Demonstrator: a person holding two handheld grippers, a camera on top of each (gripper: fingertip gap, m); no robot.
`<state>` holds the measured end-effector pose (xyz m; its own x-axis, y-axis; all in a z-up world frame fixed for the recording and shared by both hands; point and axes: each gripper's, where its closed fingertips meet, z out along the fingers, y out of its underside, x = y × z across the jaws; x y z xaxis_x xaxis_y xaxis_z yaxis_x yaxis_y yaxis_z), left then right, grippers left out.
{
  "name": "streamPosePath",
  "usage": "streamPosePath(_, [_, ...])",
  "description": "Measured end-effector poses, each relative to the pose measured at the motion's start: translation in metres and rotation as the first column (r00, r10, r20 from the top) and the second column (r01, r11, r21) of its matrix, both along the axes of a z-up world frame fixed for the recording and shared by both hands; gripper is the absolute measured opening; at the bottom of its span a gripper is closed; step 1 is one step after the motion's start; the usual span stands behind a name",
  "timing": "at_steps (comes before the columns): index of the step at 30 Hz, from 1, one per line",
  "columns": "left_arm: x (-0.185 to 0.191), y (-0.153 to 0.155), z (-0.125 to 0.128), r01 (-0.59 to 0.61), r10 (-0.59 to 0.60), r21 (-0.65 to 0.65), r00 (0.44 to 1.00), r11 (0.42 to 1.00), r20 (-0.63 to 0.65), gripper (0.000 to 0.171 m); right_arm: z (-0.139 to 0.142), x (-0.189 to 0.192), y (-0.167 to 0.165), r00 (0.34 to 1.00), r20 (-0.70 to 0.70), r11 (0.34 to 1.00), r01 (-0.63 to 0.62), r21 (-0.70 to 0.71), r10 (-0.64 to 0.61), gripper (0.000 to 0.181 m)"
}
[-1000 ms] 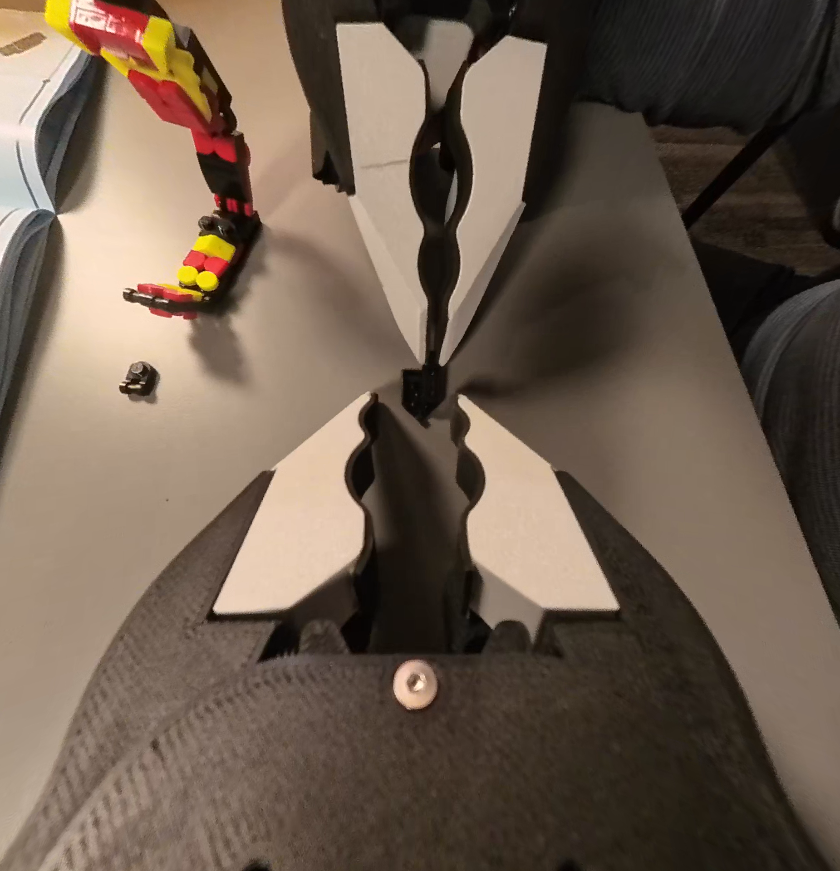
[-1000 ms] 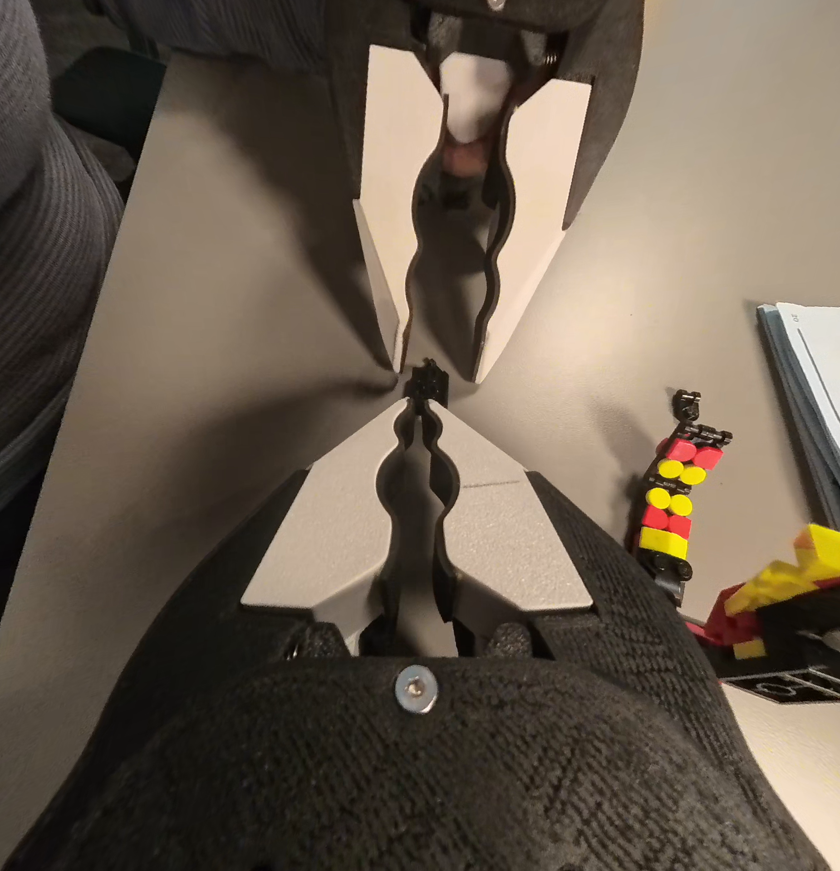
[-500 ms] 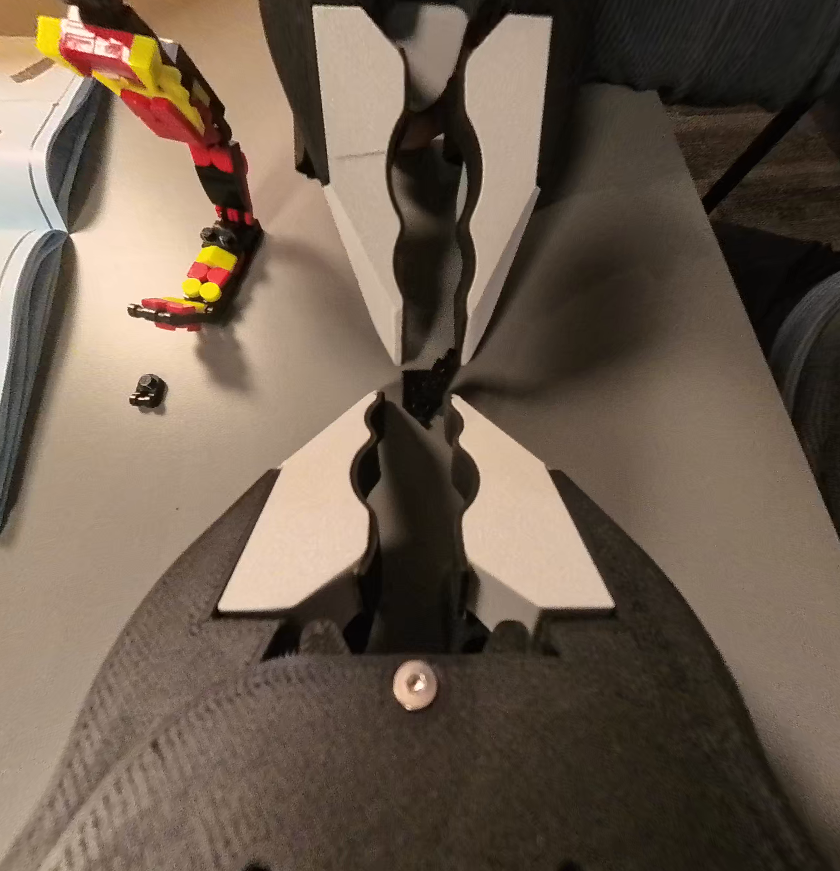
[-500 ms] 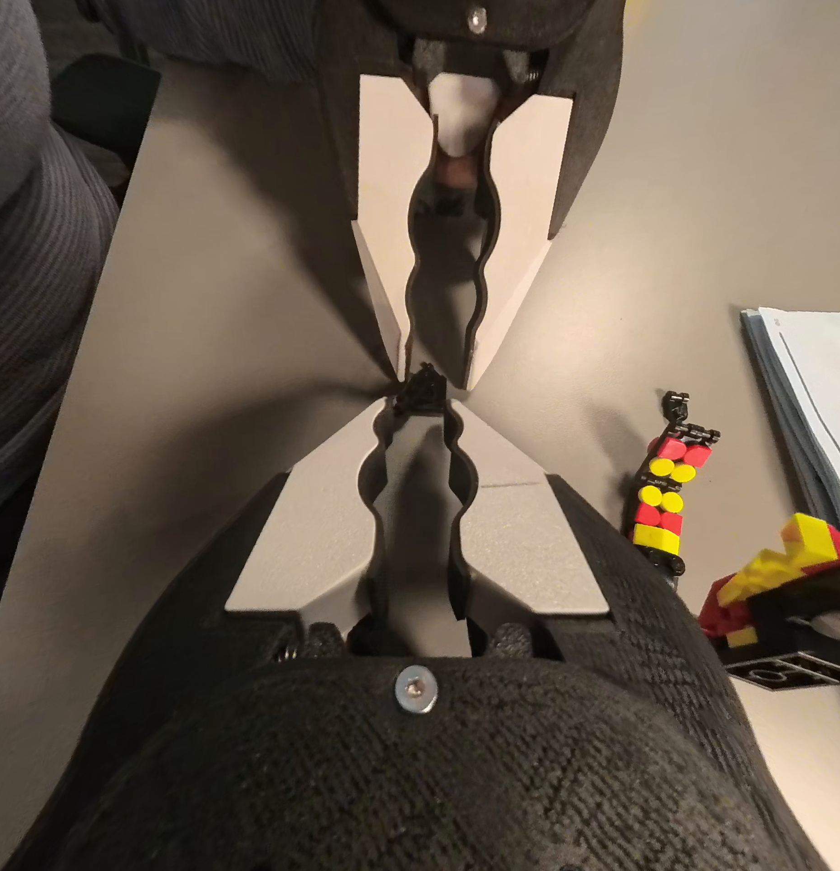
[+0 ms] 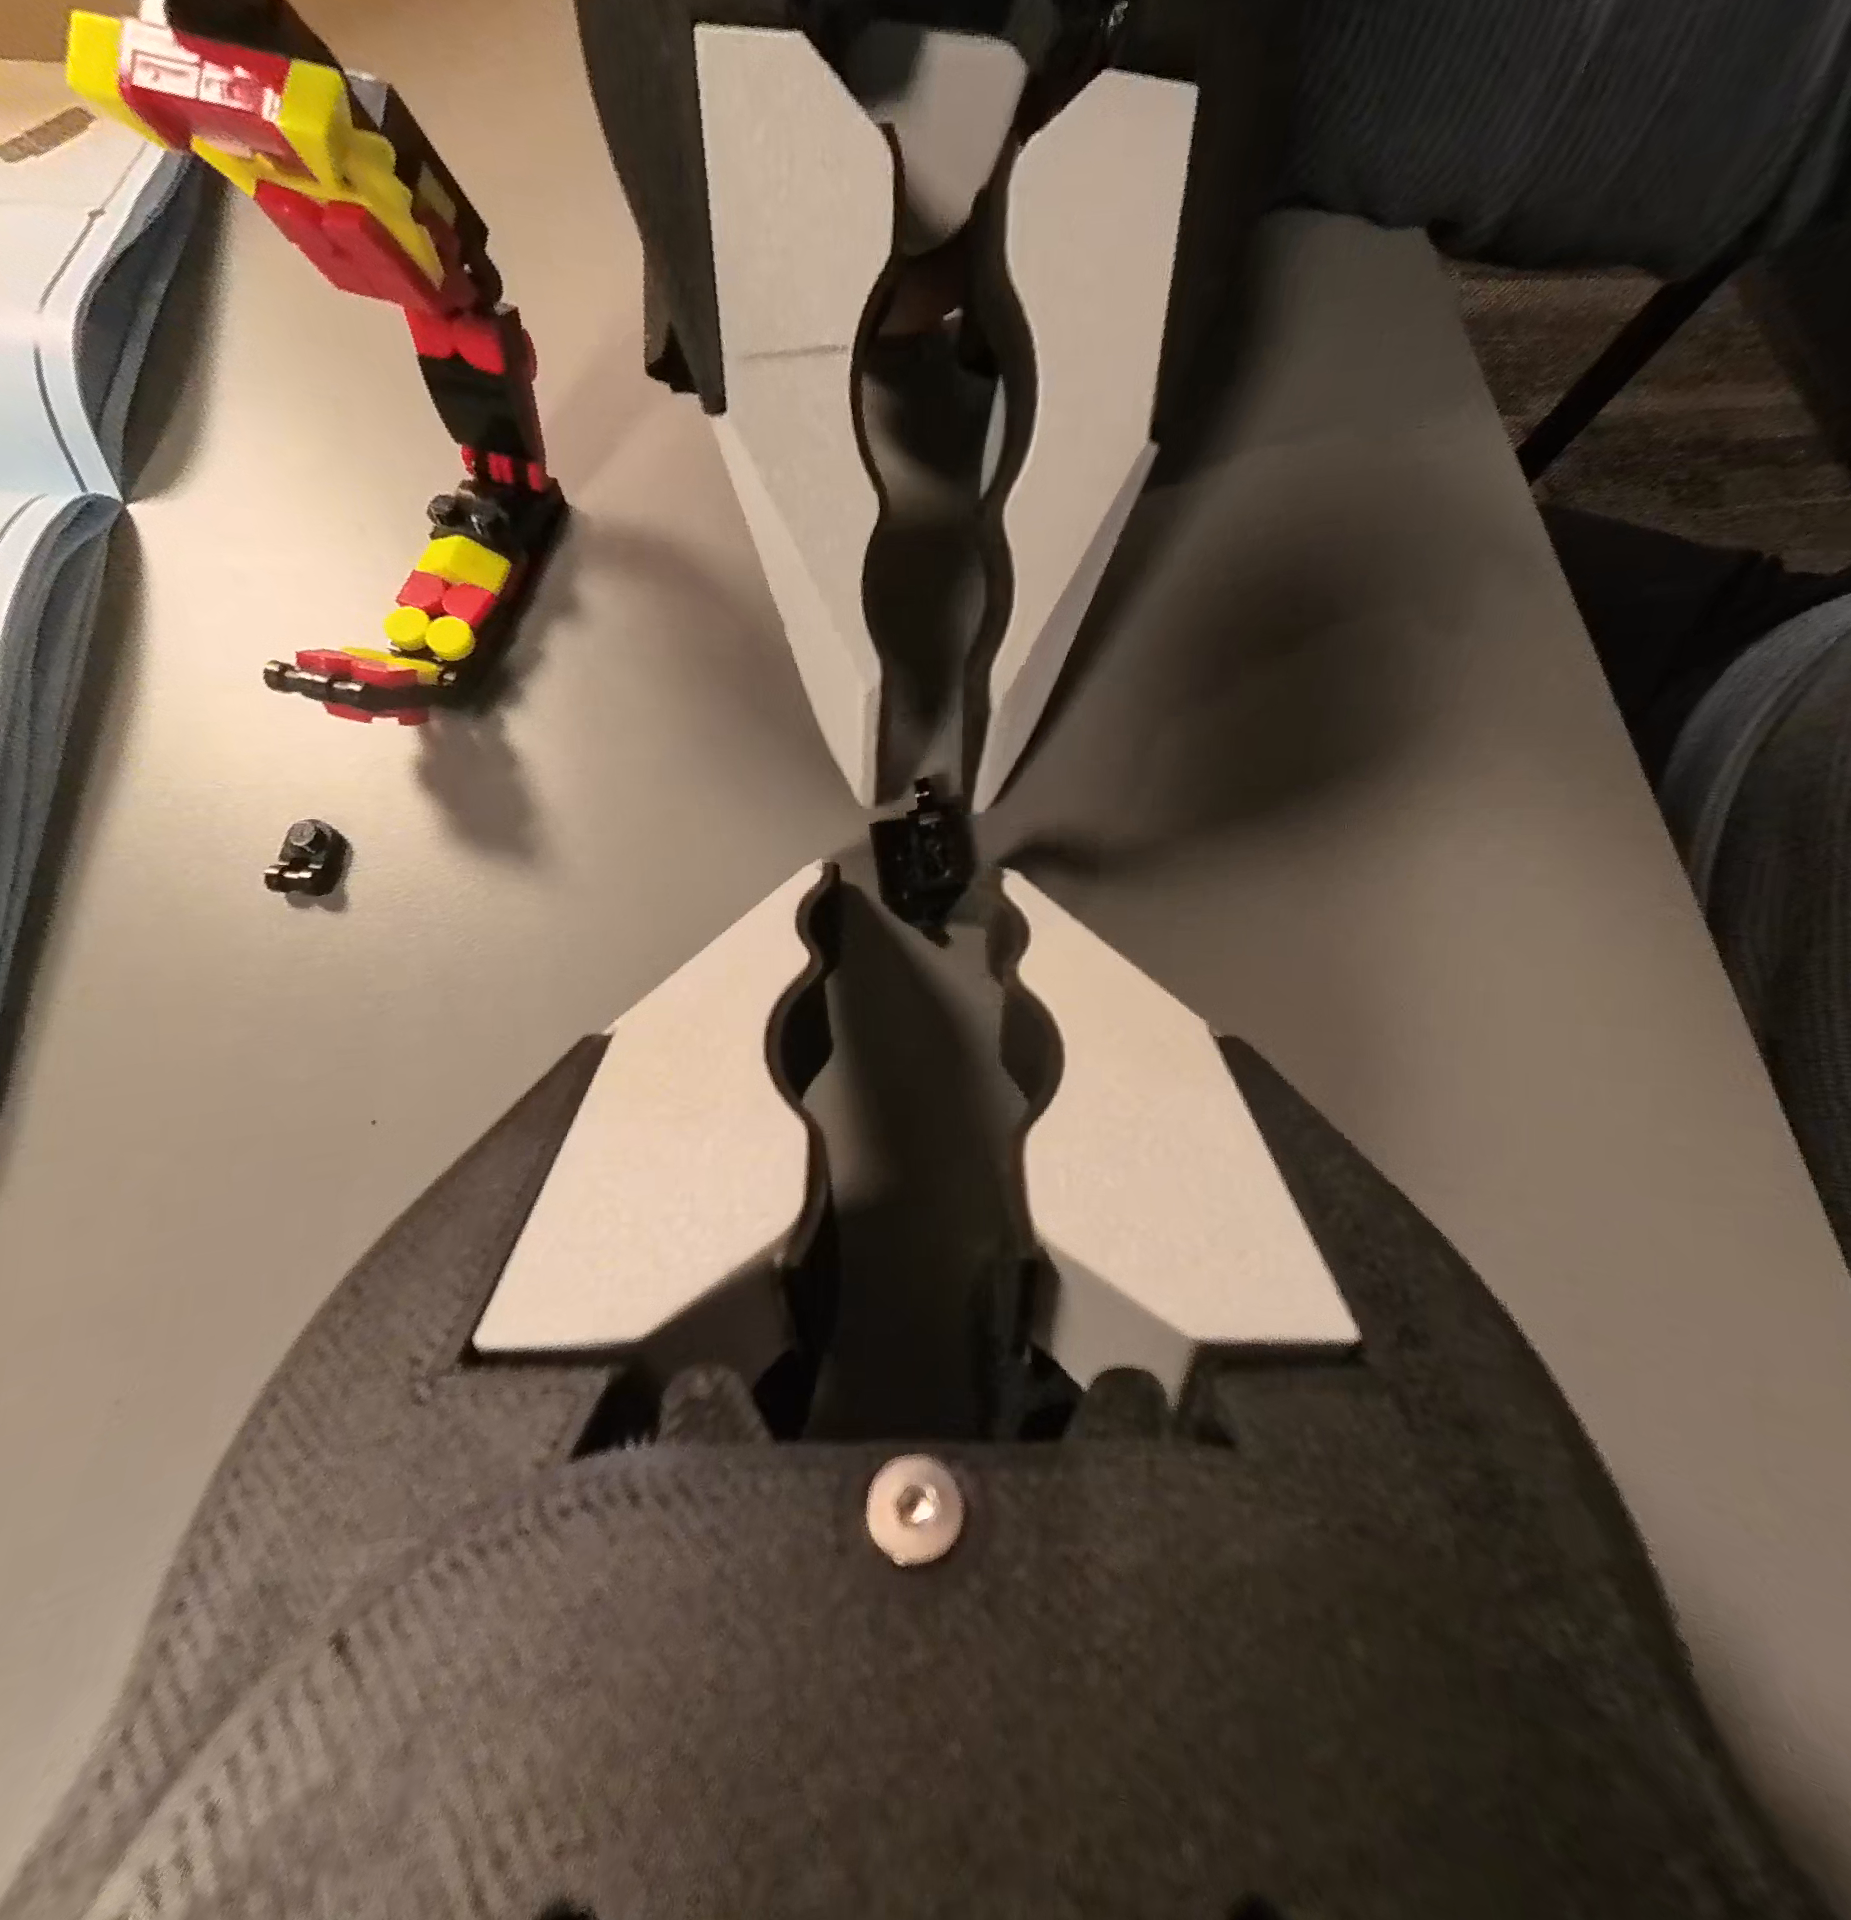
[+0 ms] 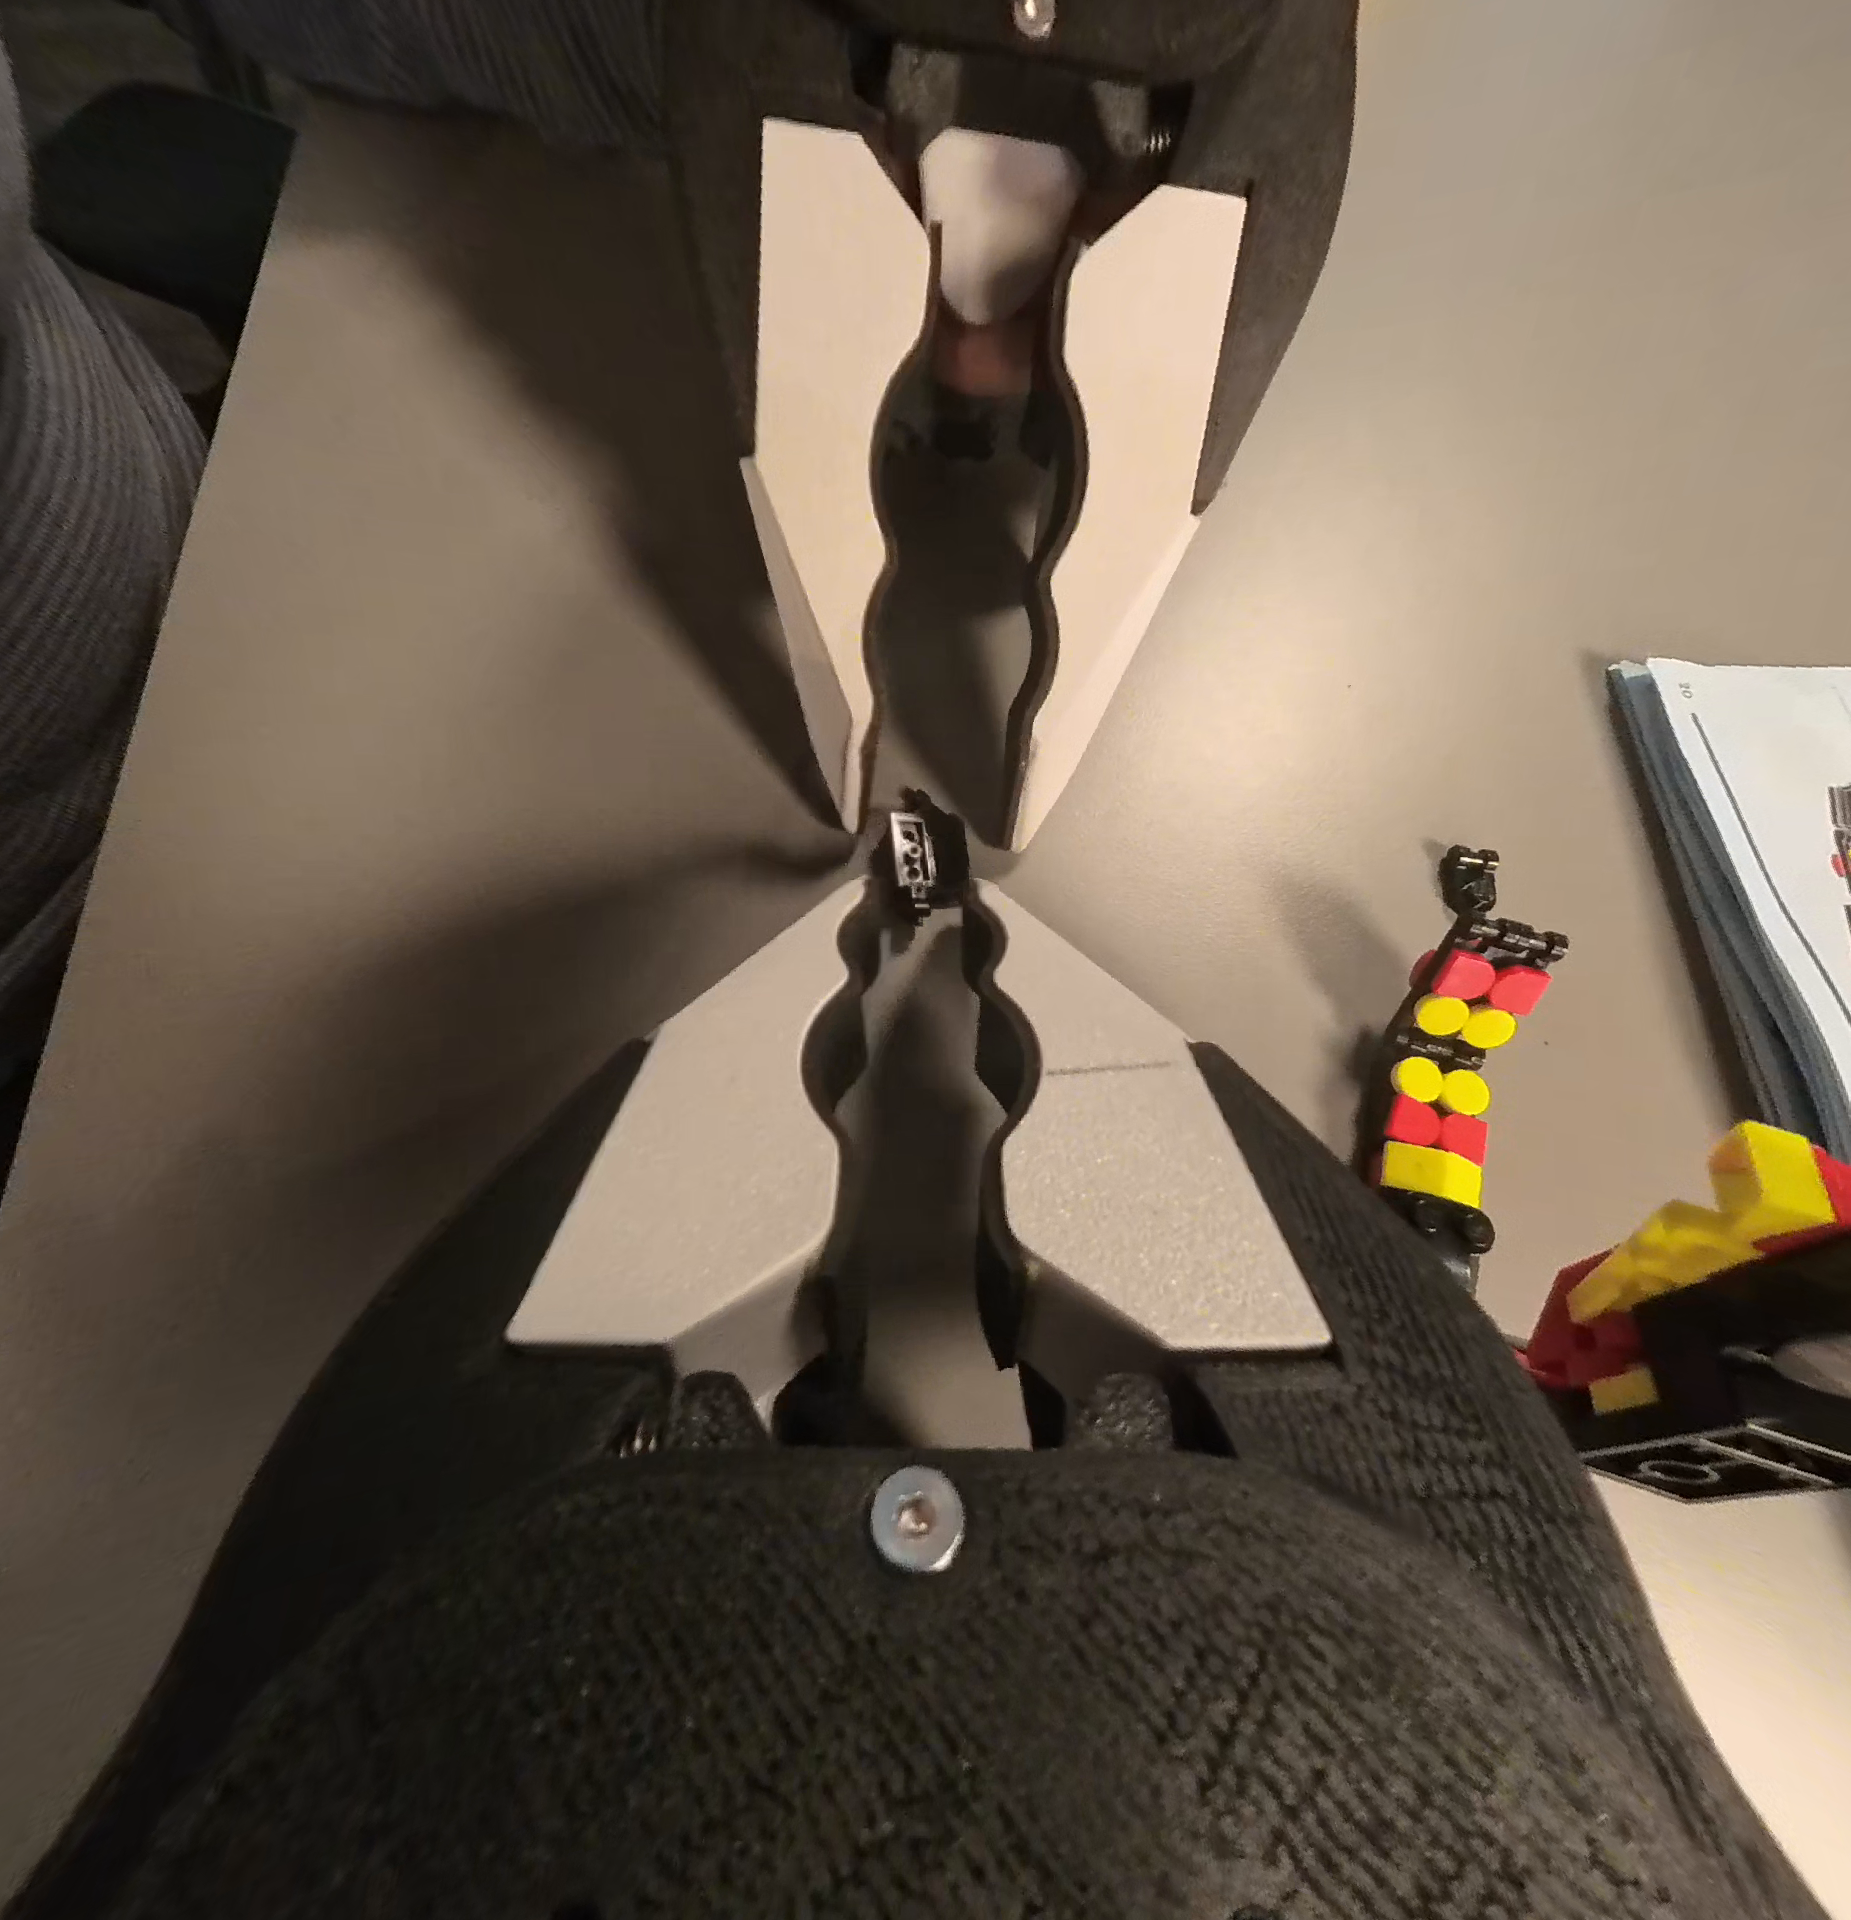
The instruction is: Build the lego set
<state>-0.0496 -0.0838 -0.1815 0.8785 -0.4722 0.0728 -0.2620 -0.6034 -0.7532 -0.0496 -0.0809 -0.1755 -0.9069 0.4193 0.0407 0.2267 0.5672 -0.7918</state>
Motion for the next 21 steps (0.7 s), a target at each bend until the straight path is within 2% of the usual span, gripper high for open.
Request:
streamPosePath(5, [0.002,-0.002,0.001,0.007,-0.007,-0.008,1.0,1.0,0.025,0.028,-0.003,0.001,-0.003,1.0,0.019,1.0,-0.018,0.013,0.018,0.026])
streamPosePath(12, [0.0,-0.01,0.002,0.008,-0.007,-0.019,0.998,1.0,0.063,0.031,-0.005,-0.002,-0.009,0.999,0.036,0.999,-0.042,0.016,0.041,0.022])
streamPosePath(15, [0.001,-0.012,0.002,0.014,-0.013,-0.011,0.999,1.0,0.046,0.032,-0.005,-0.001,-0.009,0.999,0.031,0.999,-0.04,0.022,0.04,0.014])
streamPosePath(18, [0.002,-0.013,0.001,0.027,-0.027,0.004,1.0,1.0,0.014,0.033,-0.005,-0.001,-0.009,0.998,0.043,0.999,-0.035,0.024,0.034,0.014])
streamPosePath(21, [0.004,-0.012,0.005,0.058,-0.052,0.08,0.996,0.995,-0.072,0.033,-0.005,-0.001,-0.008,0.999,0.04,0.998,-0.037,0.056,0.035,0.014])
